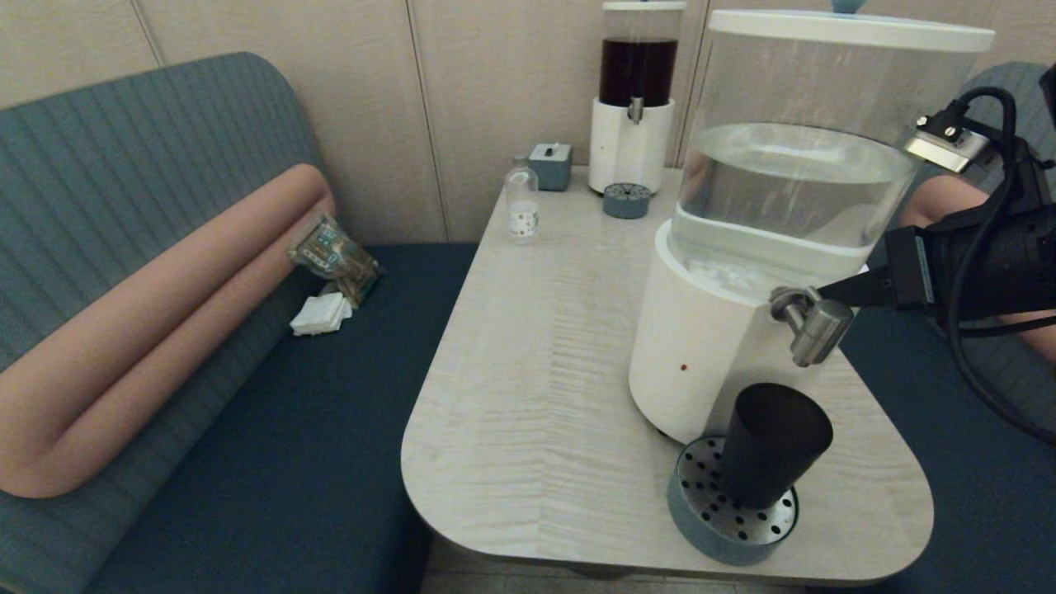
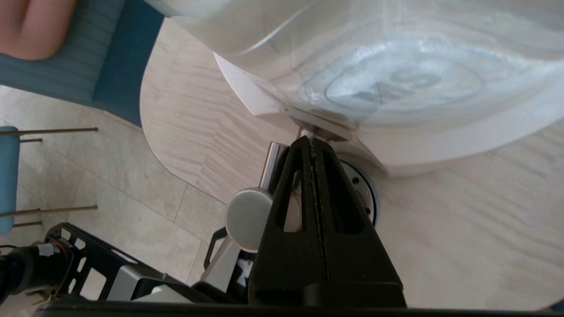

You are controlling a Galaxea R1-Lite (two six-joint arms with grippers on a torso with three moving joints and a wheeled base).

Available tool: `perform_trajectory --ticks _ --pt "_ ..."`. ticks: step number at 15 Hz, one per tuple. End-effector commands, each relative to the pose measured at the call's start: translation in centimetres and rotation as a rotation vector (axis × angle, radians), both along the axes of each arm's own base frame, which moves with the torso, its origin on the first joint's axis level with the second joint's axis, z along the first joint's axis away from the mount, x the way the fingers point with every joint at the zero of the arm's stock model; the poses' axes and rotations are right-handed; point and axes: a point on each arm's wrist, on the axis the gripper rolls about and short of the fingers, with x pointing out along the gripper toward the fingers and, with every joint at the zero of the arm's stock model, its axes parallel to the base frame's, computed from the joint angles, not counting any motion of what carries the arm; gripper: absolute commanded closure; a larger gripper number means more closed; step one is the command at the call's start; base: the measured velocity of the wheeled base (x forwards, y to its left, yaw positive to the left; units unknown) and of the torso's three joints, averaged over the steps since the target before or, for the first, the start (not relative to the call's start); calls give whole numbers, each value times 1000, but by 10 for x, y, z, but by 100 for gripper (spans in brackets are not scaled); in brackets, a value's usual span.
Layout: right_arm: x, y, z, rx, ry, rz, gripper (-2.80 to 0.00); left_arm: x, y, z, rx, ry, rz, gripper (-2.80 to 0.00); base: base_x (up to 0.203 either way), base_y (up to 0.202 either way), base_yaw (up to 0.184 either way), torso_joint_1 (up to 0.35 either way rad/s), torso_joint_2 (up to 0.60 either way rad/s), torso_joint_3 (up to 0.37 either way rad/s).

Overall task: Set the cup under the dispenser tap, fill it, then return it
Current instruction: Turn on the faucet

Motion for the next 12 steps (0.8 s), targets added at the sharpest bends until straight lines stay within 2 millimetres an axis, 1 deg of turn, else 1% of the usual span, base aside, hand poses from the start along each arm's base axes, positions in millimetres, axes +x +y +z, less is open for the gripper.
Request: perform_trajectory --ticks 1,12 --pt "-5 -1 2 8 -20 4 0 0 0 0 -1 1 1 0 0 0 0 0 0 0" --pt "-13 4 2 33 -39 59 0 0 0 0 -1 1 1 0 0 0 0 0 0 0"
